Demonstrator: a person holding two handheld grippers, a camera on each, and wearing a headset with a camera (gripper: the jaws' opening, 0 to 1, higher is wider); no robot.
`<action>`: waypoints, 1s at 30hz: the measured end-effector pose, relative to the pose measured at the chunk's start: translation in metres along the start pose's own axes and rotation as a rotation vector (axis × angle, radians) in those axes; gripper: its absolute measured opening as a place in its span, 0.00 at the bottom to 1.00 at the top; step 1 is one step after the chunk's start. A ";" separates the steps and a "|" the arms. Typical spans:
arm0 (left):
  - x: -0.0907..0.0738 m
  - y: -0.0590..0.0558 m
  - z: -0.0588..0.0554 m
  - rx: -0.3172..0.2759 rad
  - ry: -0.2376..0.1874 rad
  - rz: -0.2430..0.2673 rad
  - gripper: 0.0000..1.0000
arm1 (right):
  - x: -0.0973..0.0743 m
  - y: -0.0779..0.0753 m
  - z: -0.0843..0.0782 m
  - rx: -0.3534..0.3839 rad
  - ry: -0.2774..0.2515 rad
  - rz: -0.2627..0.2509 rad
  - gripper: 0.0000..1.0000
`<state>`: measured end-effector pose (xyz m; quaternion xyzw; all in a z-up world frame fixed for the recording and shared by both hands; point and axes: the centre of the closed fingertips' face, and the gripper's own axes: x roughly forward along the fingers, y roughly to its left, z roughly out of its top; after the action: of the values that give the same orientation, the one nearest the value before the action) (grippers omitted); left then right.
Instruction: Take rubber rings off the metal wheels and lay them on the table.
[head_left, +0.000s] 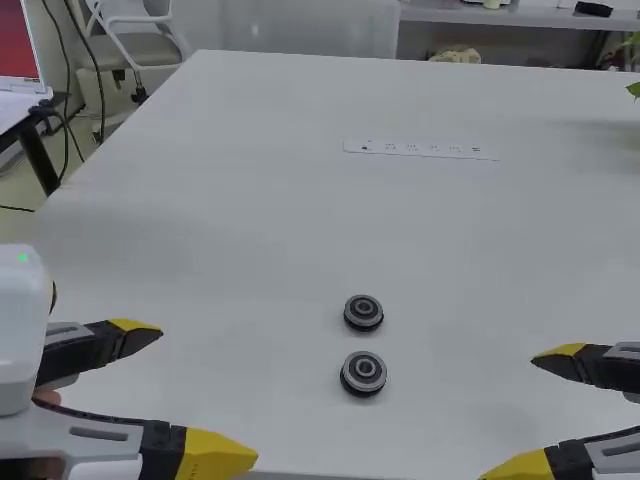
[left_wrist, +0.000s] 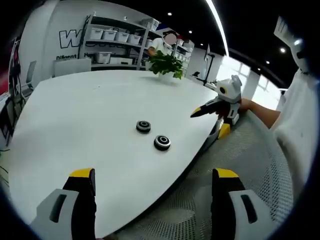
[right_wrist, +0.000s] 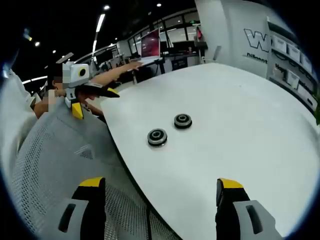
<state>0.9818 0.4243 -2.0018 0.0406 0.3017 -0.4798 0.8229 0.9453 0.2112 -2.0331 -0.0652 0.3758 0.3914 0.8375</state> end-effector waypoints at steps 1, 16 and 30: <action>0.000 0.000 0.000 -0.001 -0.001 -0.002 0.95 | 0.000 0.000 0.000 0.000 0.002 0.000 0.91; 0.001 -0.002 0.001 -0.023 -0.009 -0.014 0.97 | 0.001 0.000 -0.001 -0.005 0.012 0.001 0.91; 0.001 -0.005 0.015 -0.005 -0.071 -0.052 0.99 | -0.002 0.000 0.008 0.027 -0.035 0.016 0.90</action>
<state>0.9847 0.4155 -1.9885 0.0136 0.2743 -0.5016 0.8204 0.9491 0.2132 -2.0263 -0.0440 0.3668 0.3939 0.8416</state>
